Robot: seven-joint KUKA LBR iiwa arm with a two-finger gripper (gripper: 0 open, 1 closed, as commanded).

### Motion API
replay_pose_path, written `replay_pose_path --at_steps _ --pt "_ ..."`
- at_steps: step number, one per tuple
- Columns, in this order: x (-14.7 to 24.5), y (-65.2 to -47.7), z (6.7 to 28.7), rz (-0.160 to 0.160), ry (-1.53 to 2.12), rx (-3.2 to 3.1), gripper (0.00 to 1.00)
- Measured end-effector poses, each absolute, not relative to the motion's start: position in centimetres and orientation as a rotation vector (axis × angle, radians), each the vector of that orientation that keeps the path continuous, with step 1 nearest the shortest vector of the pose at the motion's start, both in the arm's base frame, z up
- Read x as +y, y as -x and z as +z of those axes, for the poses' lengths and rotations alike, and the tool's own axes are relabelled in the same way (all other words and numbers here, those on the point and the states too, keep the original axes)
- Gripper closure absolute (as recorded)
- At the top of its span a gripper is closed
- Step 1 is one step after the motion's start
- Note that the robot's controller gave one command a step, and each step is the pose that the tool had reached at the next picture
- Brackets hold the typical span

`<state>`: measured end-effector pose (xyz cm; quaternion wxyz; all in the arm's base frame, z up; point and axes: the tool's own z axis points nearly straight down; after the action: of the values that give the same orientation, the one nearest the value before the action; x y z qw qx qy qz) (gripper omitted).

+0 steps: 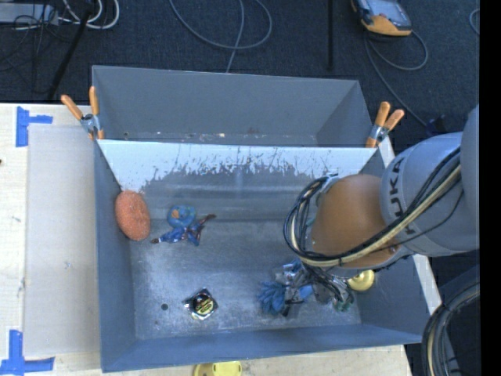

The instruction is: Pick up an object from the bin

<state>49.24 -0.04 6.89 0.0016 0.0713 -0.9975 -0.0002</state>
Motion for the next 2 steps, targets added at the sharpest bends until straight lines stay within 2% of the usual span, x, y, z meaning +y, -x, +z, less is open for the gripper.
replay_pose_path --at_steps 1,2 --pt "2.1 -50.5 9.1 0.001 -0.250 -3.128 1.00" --pt "-1.4 -52.6 18.4 -0.001 -0.301 -3.127 1.00"
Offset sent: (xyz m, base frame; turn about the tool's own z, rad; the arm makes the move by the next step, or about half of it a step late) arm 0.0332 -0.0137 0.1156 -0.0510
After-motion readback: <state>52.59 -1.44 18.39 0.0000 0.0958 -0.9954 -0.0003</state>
